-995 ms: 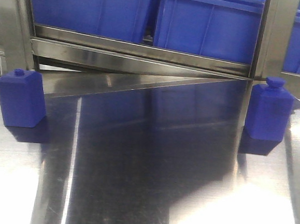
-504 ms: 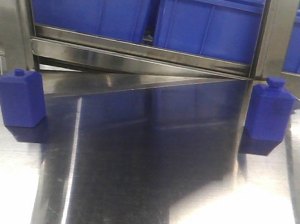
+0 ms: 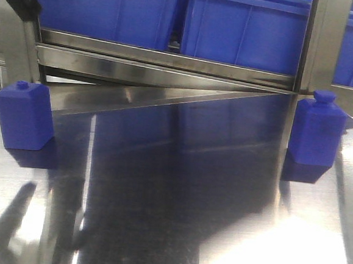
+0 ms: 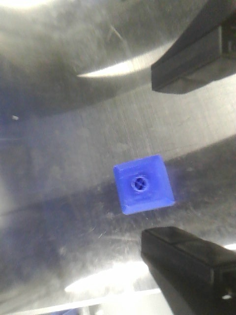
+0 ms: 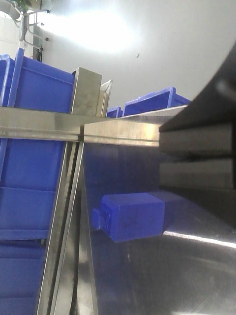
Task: Pick and sort blue part to right shelf
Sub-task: 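Lower the left gripper onto the blue part nearest it and grasp it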
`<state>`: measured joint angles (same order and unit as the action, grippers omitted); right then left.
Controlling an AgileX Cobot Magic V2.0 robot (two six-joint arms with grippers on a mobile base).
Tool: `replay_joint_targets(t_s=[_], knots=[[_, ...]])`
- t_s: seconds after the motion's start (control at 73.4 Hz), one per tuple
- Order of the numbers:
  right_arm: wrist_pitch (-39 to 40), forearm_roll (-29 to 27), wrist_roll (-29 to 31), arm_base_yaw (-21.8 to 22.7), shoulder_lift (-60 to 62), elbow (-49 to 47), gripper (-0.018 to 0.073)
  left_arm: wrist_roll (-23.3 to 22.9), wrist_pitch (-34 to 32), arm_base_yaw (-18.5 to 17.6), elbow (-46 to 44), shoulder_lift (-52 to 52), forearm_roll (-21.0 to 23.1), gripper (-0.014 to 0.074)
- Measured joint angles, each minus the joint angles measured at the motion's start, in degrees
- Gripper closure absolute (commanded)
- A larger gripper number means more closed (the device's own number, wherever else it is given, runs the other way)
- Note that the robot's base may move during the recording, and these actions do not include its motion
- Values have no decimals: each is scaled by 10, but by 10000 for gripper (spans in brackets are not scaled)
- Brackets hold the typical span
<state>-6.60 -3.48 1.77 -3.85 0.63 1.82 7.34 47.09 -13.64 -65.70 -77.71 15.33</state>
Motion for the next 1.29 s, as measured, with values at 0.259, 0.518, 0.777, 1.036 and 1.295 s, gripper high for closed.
replay_joint_targets(t_s=[0.259, 0.518, 0.777, 1.036, 1.295], knots=[[0, 0, 0, 0, 0, 0, 471, -46, 46, 0, -72, -119, -19, -24], [0, 0, 0, 0, 0, 0, 471, -114, 63, 0, -77, -193, -53, -24], [0, 0, 0, 0, 0, 0, 471, -120, 73, -3, -79, -230, -46, -24], [0, 0, 0, 0, 0, 0, 471, -120, 73, -3, -79, -239, -46, 101], [0, 0, 0, 0, 0, 0, 471, -120, 72, -3, -80, -239, -47, 326]])
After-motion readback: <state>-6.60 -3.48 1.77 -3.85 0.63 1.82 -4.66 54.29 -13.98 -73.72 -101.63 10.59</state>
